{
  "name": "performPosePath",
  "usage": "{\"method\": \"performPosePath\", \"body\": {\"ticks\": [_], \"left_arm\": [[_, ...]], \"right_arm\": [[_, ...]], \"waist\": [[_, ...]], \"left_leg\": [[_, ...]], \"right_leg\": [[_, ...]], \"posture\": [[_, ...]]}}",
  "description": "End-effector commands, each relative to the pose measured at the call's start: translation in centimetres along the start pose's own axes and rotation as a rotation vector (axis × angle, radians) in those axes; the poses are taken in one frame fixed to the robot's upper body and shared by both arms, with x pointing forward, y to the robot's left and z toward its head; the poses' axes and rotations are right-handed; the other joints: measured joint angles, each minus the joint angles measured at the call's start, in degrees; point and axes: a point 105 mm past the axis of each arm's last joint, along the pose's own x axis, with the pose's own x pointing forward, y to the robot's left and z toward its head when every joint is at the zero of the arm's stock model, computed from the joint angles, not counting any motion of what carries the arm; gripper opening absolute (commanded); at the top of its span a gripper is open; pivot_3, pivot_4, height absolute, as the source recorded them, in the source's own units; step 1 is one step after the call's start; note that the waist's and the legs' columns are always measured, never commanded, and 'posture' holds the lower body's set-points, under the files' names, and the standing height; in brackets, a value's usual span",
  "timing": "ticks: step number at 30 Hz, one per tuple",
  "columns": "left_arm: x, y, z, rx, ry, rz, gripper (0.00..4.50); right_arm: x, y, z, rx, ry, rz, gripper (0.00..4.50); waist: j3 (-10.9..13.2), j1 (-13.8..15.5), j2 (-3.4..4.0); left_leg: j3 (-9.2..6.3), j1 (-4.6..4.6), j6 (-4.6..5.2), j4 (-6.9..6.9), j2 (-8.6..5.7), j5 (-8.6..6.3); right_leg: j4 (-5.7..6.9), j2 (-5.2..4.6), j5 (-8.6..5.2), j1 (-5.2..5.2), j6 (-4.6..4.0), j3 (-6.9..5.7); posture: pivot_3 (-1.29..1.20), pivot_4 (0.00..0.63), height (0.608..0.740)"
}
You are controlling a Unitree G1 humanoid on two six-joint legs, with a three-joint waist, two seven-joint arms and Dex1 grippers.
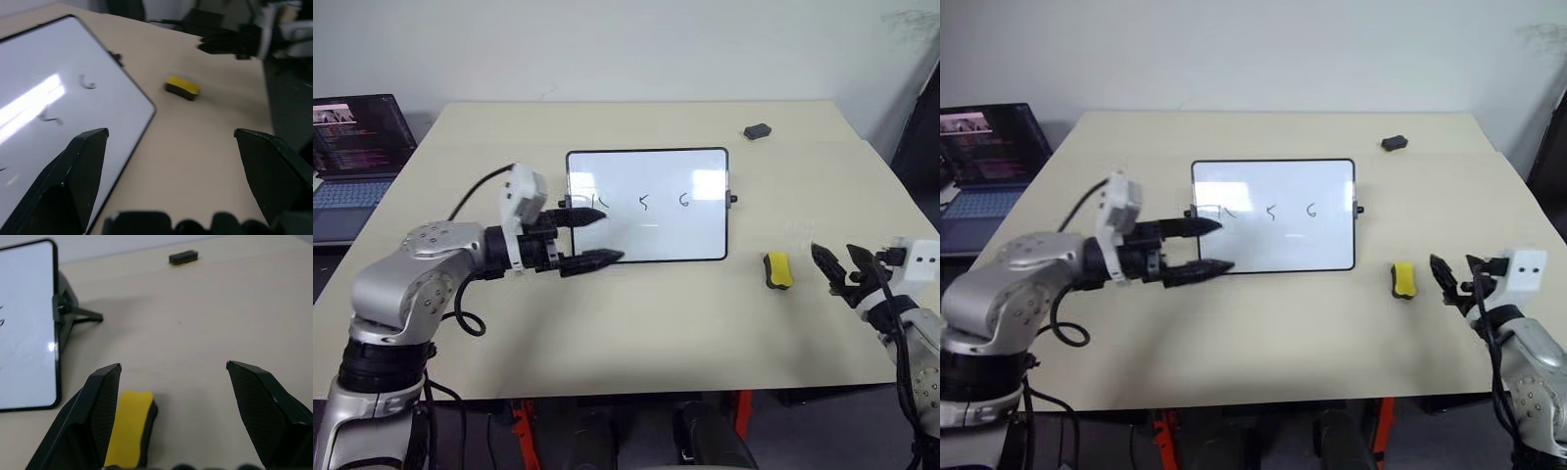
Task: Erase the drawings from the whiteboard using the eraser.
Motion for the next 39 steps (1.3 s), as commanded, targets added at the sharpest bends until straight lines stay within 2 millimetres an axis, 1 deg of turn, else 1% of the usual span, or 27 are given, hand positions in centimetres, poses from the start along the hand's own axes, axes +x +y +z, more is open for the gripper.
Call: {"method": "performPosePath", "body": {"ticks": [1, 4, 7, 11, 13, 20, 27, 30, 35, 39], "left_arm": [[0.7, -1.2, -0.2, 0.102, 0.064, -0.119, 4.50], [1.1, -1.5, -0.7, 0.155, 0.101, -0.160, 4.50], [1.4, -1.6, -1.0, 0.201, 0.122, -0.169, 4.50], [1.2, -1.3, -2.6, 0.284, 0.204, -0.157, 4.50], [1.2, -1.4, -2.8, 0.282, 0.202, -0.163, 4.50], [1.1, -1.3, -2.8, 0.299, 0.189, -0.139, 4.50], [1.1, -1.3, -3.1, 0.294, 0.188, -0.136, 4.50], [1.4, -1.2, -3.1, 0.319, 0.193, -0.134, 4.50], [1.8, -1.3, -2.4, 0.327, 0.176, -0.153, 4.50], [2.0, -1.3, -2.1, 0.334, 0.169, -0.159, 4.50]], "right_arm": [[0.2, 1.3, 0.9, -0.003, 0.028, 0.001, 3.72], [0.8, 2.0, 0.7, 0.007, 0.055, -0.013, 3.72], [1.4, 1.9, 0.0, 0.046, 0.080, -0.062, 3.72], [1.6, 2.0, -0.3, 0.047, 0.074, -0.083, 3.72], [1.8, 2.5, -0.6, 0.038, 0.082, -0.068, 3.72], [2.5, 3.4, -1.7, 0.014, 0.110, -0.051, 3.72], [3.2, 3.2, -2.2, -0.020, 0.117, -0.084, 3.72], [3.6, 3.4, -2.6, -0.041, 0.122, -0.079, 3.72], [4.1, 3.8, -3.1, -0.040, 0.127, -0.071, 3.72], [4.5, 3.5, -3.2, -0.040, 0.127, -0.083, 3.72]], "waist": [[0.0, 0.0, 0.00], [0.0, 0.0, -0.01], [0.0, 0.1, -0.02], [0.0, 0.4, -0.02], [0.0, 0.5, -0.02], [0.0, 0.5, -0.02], [0.0, 0.5, -0.02], [0.0, 0.5, -0.02], [0.0, 0.6, -0.02], [0.0, 0.6, -0.02]], "left_leg": [[0.01, -0.01, 0.00, -0.01, 0.01, 0.00], [0.04, -0.07, 0.00, -0.03, 0.03, 0.00], [0.03, -0.16, 0.01, -0.03, 0.05, -0.01], [0.03, -0.21, 0.02, -0.04, 0.07, -0.01], [0.06, -0.21, 0.03, -0.03, 0.08, -0.02], [0.04, -0.22, 0.04, -0.03, 0.10, -0.02], [0.04, -0.23, 0.04, -0.03, 0.10, -0.02], [0.05, -0.22, 0.04, -0.02, 0.09, -0.02], [0.03, -0.24, 0.04, -0.02, 0.09, -0.02], [0.04, -0.24, 0.04, -0.01, 0.09, -0.02]], "right_leg": [[-0.04, 0.01, 0.00, 0.00, 0.00, 0.01], [-0.08, 0.02, -0.01, -0.05, -0.01, 0.05], [-0.11, 0.02, -0.01, -0.11, -0.01, 0.04], [-0.15, 0.00, -0.01, -0.15, -0.01, 0.05], [-0.17, 0.00, -0.01, -0.15, -0.01, 0.07], [-0.16, 0.00, -0.01, -0.17, -0.01, 0.04], [-0.16, 0.00, -0.01, -0.17, -0.01, 0.04], [-0.14, 0.00, -0.01, -0.18, -0.01, 0.04], [-0.14, 0.01, -0.01, -0.18, -0.01, 0.01], [-0.13, 0.00, -0.01, -0.18, -0.01, 0.02]], "posture": [[0.00, 0.150, 0.740], [0.00, 0.150, 0.740], [0.00, 0.150, 0.740], [0.00, 0.150, 0.740], [0.00, 0.150, 0.740], [0.00, 0.150, 0.740], [0.00, 0.150, 0.740], [0.00, 0.150, 0.740], [0.00, 0.150, 0.740], [0.00, 0.150, 0.740]]}}
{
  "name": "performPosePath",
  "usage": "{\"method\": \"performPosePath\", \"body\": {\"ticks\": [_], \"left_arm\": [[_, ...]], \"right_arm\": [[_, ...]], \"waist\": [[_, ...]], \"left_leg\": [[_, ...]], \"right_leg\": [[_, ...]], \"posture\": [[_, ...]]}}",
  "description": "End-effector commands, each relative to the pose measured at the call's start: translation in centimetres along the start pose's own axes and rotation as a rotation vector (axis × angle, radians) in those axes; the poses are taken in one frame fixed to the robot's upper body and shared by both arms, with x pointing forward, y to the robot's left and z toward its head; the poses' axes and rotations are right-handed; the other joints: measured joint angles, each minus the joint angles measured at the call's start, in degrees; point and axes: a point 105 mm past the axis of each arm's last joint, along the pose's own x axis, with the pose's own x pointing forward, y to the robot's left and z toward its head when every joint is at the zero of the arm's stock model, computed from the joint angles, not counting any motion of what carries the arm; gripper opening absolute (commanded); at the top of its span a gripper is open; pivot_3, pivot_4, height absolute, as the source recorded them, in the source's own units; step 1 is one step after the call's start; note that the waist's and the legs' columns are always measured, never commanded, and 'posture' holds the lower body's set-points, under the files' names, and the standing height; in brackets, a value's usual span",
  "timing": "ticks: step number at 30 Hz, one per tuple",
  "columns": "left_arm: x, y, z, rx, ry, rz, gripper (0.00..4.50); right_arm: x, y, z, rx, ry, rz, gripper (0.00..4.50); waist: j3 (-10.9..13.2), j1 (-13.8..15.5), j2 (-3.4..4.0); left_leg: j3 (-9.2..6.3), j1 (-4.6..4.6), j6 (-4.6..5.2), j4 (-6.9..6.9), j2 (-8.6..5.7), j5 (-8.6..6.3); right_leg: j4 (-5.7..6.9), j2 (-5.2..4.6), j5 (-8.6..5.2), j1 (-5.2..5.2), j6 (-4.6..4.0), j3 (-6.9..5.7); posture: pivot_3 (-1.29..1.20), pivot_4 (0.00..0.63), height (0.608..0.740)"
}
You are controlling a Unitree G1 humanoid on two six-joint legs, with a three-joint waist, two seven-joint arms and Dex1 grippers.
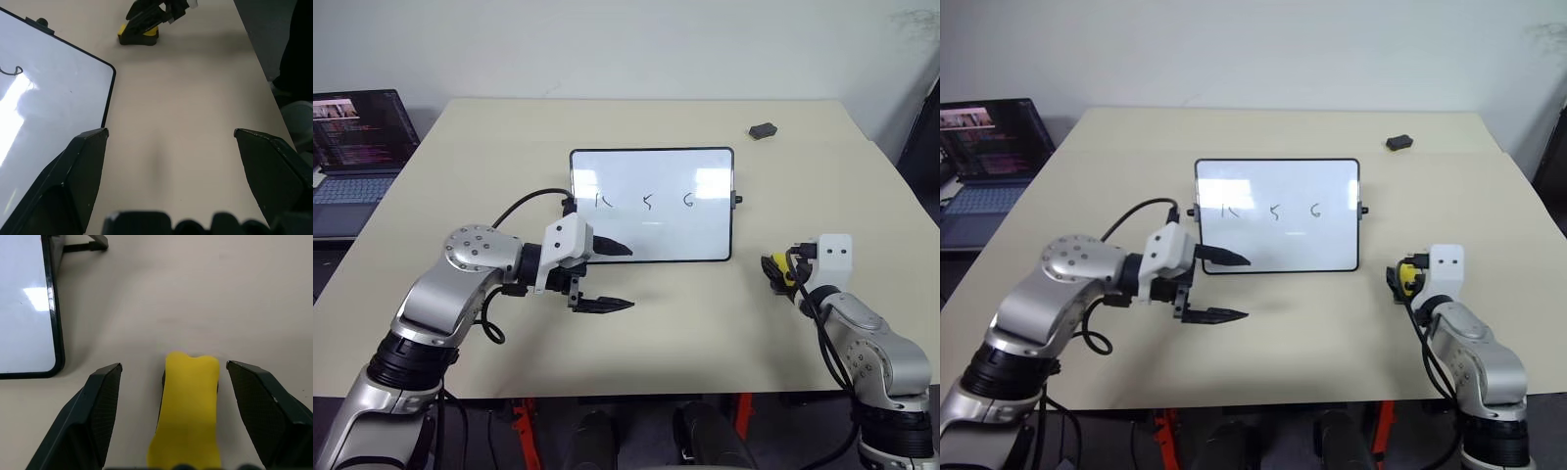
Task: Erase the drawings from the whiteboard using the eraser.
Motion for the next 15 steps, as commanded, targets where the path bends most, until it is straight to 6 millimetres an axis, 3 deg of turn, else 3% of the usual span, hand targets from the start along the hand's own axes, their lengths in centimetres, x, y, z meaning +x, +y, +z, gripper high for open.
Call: {"method": "performPosePath", "body": {"ticks": [1, 15], "left_arm": [[0.1, 0.1, 1.0, 0.041, -0.015, -0.009, 4.50], [-0.1, -0.1, 0.7, 0.036, -0.010, -0.012, 4.50]], "right_arm": [[0.2, -0.2, 1.3, -0.010, -0.061, -0.013, 3.72], [0.8, -1.3, 0.6, 0.009, -0.052, -0.048, 3.72]], "waist": [[0.0, 0.0, 0.00], [0.0, 0.0, 0.00]], "left_leg": [[0.00, 0.01, 0.00, 0.00, 0.00, 0.00], [0.00, 0.02, 0.00, 0.01, 0.00, 0.00]], "right_leg": [[0.00, 0.00, 0.00, 0.00, 0.00, 0.00], [0.05, 0.00, 0.00, 0.00, 0.00, 0.00]], "posture": [[0.00, 0.150, 0.740], [0.00, 0.150, 0.740]]}}
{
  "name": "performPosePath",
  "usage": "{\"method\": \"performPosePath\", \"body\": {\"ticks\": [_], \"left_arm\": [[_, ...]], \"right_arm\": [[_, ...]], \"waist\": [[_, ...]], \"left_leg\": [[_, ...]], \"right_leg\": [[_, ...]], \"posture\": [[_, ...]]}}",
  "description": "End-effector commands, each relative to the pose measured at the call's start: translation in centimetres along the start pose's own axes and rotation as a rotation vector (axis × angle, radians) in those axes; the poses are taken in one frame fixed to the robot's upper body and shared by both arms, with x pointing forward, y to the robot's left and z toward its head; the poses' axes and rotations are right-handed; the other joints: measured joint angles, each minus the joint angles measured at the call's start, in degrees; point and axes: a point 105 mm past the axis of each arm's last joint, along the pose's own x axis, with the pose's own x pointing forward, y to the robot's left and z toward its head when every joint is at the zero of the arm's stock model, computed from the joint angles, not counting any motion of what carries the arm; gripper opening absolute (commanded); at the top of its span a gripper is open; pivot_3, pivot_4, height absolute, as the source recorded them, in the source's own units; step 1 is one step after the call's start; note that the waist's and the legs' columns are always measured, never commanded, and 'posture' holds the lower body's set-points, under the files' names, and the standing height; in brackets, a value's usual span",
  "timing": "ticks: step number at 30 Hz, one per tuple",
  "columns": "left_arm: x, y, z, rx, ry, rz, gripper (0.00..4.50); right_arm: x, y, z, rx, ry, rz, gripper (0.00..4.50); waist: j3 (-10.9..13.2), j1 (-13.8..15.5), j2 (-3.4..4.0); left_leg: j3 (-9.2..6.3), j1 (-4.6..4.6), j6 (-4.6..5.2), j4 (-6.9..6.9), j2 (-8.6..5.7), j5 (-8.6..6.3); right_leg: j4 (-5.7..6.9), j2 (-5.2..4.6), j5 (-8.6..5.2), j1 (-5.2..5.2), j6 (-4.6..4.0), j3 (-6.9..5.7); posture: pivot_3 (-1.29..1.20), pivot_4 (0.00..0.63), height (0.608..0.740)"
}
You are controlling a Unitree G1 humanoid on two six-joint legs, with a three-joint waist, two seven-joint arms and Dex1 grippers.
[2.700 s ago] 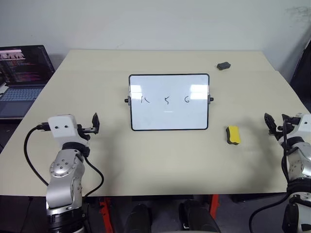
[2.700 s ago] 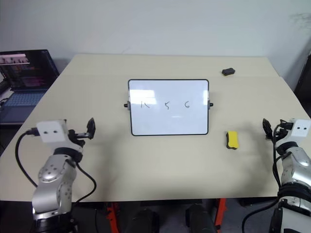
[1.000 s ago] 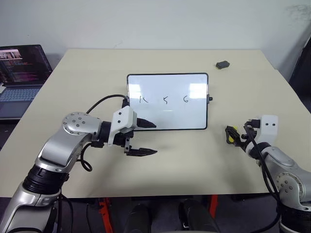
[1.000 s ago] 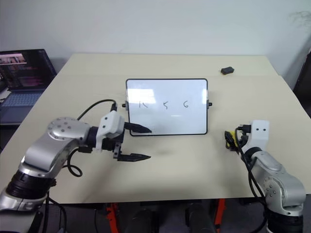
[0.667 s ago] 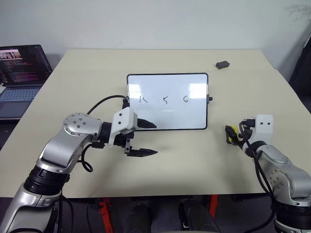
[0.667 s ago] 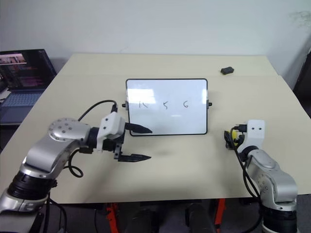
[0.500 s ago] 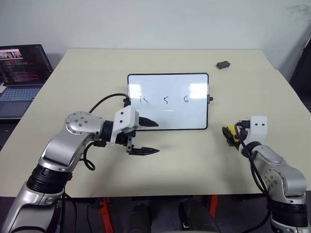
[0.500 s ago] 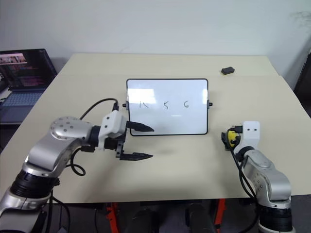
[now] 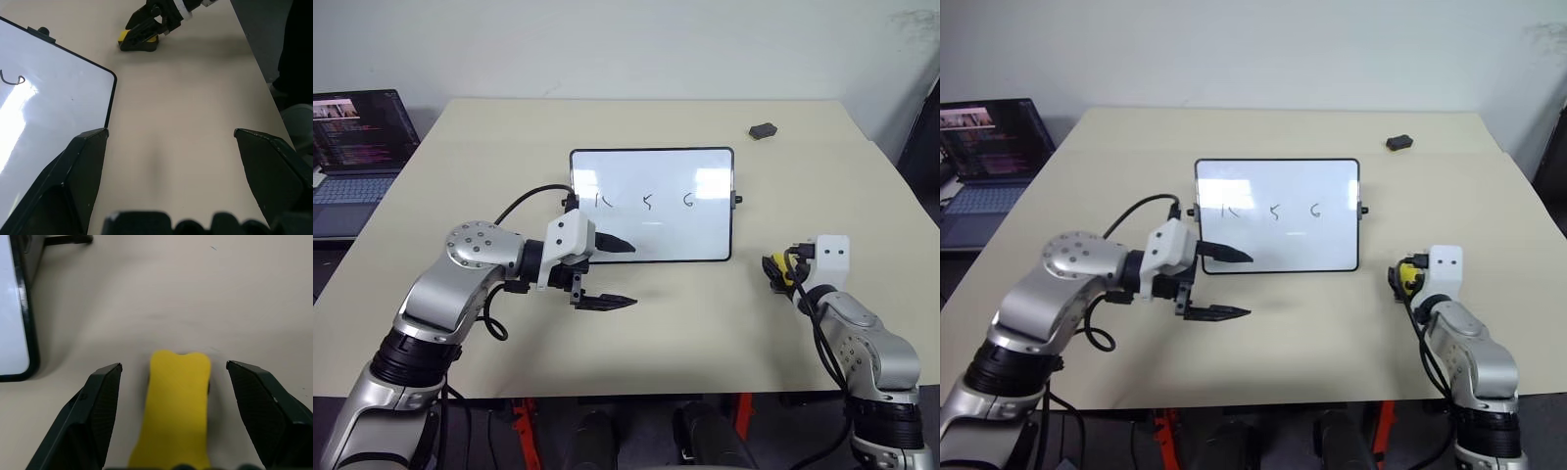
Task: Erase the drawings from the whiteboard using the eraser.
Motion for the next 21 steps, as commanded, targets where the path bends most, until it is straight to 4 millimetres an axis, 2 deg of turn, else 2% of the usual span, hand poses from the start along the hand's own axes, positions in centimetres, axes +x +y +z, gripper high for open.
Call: {"method": "performPosePath", "body": {"ticks": [1, 12, 15, 20, 21], "left_arm": [[-0.26, -0.02, 0.41, 0.028, 0.000, 0.000, 4.50], [-0.50, -0.02, 0.48, 0.018, -0.002, 0.003, 4.50], [-0.57, 0.02, 0.44, 0.017, 0.002, 0.008, 4.50], [-0.65, 0.01, 0.38, 0.013, 0.006, 0.018, 4.50], [-0.66, -0.01, 0.34, 0.009, 0.007, 0.022, 4.50]], "right_arm": [[-0.07, -0.17, 1.34, 0.002, -0.060, -0.004, 3.72], [0.22, -0.42, 0.89, 0.012, -0.044, 0.000, 3.72], [0.34, -0.49, 0.87, 0.014, -0.042, -0.003, 3.15], [0.52, -0.49, 0.95, 0.016, -0.046, -0.002, 1.39], [0.55, -0.48, 1.00, 0.019, -0.048, 0.000, 1.29]], "waist": [[0.0, 0.0, 0.00], [0.0, 0.0, 0.00], [0.0, 0.0, 0.00], [0.0, 0.0, 0.00], [0.0, 0.0, 0.00]], "left_leg": [[0.00, 0.00, 0.00, 0.00, 0.00, 0.00], [0.00, 0.01, 0.00, 0.01, 0.00, 0.00], [0.00, 0.00, 0.00, 0.01, 0.00, 0.00], [0.01, 0.02, 0.00, 0.01, 0.00, 0.00], [0.00, 0.02, 0.00, 0.01, 0.00, 0.00]], "right_leg": [[0.00, 0.00, 0.00, 0.00, 0.00, 0.00], [0.02, 0.00, 0.00, 0.00, 0.00, 0.00], [0.02, 0.00, 0.00, 0.00, 0.00, 0.01], [0.05, 0.00, 0.00, 0.00, 0.00, 0.01], [0.05, 0.00, 0.00, 0.00, 0.00, 0.01]], "posture": [[0.00, 0.150, 0.740], [0.00, 0.150, 0.740], [0.00, 0.150, 0.740], [0.00, 0.150, 0.740], [0.00, 0.150, 0.740]]}}
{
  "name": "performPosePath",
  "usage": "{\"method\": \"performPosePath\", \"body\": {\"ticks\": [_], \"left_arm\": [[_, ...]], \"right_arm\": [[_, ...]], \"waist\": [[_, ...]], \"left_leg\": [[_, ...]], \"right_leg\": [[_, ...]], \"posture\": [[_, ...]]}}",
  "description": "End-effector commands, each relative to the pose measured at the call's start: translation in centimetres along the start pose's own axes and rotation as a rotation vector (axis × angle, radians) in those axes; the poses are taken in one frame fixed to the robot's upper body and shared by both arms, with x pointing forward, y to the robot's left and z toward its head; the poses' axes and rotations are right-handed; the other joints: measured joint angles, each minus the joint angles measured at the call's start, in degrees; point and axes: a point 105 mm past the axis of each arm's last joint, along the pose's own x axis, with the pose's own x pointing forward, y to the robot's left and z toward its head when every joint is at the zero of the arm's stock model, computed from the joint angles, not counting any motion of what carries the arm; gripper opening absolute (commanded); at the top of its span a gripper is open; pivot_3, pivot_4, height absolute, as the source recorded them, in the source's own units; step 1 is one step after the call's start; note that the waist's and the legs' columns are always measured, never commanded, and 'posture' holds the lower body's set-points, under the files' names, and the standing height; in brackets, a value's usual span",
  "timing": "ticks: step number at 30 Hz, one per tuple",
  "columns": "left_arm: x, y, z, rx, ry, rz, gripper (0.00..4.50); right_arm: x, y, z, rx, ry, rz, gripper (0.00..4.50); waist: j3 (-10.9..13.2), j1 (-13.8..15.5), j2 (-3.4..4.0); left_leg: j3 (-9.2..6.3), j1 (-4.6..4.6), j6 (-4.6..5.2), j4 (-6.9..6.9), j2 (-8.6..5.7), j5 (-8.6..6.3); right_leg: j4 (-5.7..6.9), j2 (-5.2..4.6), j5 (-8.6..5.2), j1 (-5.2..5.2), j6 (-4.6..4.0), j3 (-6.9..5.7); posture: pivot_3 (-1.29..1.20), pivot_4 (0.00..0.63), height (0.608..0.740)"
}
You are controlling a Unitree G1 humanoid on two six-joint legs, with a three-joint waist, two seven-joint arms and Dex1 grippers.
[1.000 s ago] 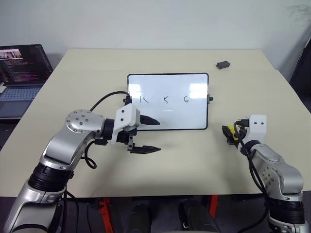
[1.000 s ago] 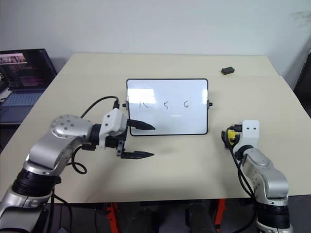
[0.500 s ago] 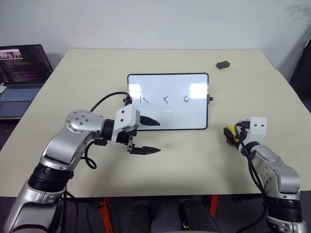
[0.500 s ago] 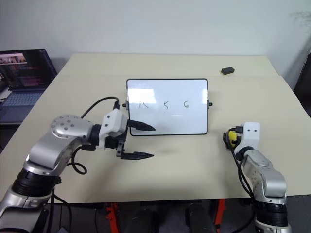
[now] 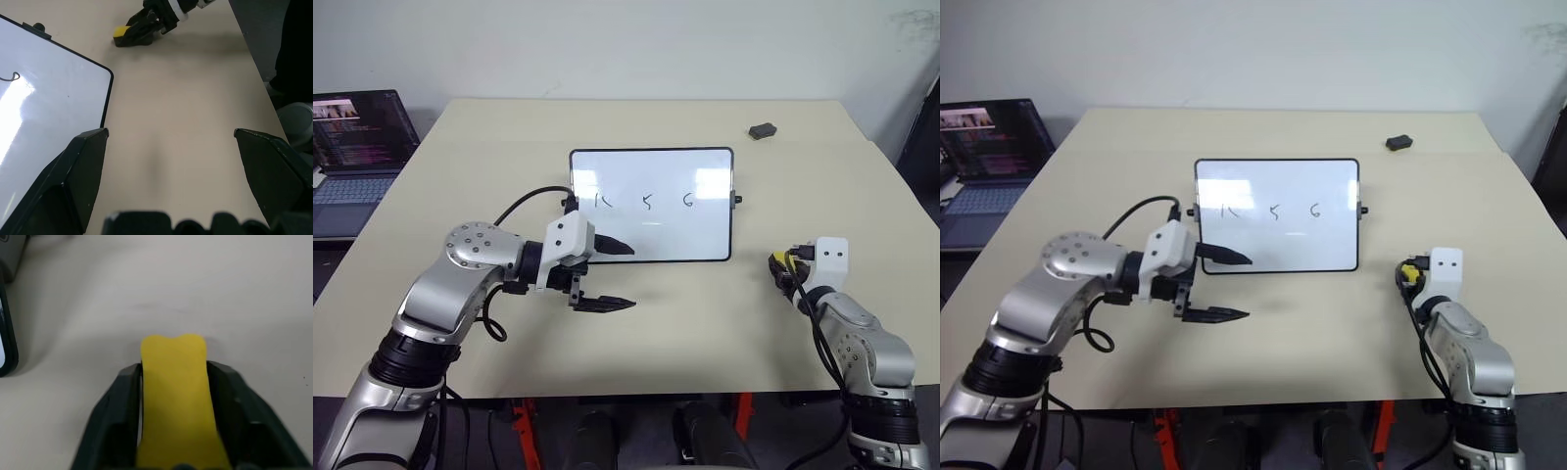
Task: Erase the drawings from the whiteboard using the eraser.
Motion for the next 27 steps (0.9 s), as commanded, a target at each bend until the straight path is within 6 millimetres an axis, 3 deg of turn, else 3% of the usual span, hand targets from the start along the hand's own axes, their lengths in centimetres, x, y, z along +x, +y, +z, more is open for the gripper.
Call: {"method": "performPosePath", "body": {"ticks": [1, 12, 18, 24, 27], "left_arm": [[-0.6, 0.1, 0.6, 0.023, -0.002, 0.028, 4.50], [-1.3, -0.3, -0.2, -0.072, -0.018, 0.117, 4.50], [-2.4, 0.3, -1.0, -0.131, 0.002, 0.241, 4.50], [-2.6, 1.7, -0.5, -0.177, -0.041, 0.370, 4.50], [-2.4, 1.8, -0.1, -0.186, -0.063, 0.394, 4.50]], "right_arm": [[-0.1, -0.3, 1.5, 0.006, -0.062, -0.004, 1.29], [-0.2, -0.1, 1.9, 0.011, -0.087, 0.023, 1.29], [-1.0, 0.7, 3.8, -0.045, -0.214, 0.085, 1.29], [-1.5, 2.3, 5.9, -0.136, -0.344, 0.161, 1.29], [-2.1, 4.8, 7.8, -0.173, -0.455, 0.266, 1.29]], "waist": [[0.0, 0.0, 0.00], [0.0, 0.0, 0.00], [0.0, 0.0, 0.00], [0.0, 0.1, 0.00], [0.0, 0.0, 0.00]], "left_leg": [[0.00, 0.00, 0.00, 0.00, 0.00, 0.00], [-0.02, 0.02, 0.00, 0.00, 0.02, 0.00], [-0.03, 0.03, 0.00, 0.01, 0.02, 0.00], [-0.06, 0.05, 0.00, 0.03, 0.01, 0.00], [-0.07, 0.05, 0.00, 0.02, 0.02, 0.00]], "right_leg": [[0.00, 0.00, 0.00, 0.00, 0.00, 0.00], [0.04, 0.00, 0.00, 0.00, 0.00, 0.01], [0.04, 0.00, 0.00, 0.00, 0.00, 0.02], [0.06, -0.02, 0.00, 0.01, 0.00, 0.01], [0.06, -0.02, 0.00, 0.01, 0.00, 0.02]], "posture": [[0.00, 0.150, 0.740], [0.00, 0.150, 0.740], [0.00, 0.150, 0.740], [0.00, 0.150, 0.740], [0.00, 0.150, 0.740]]}}
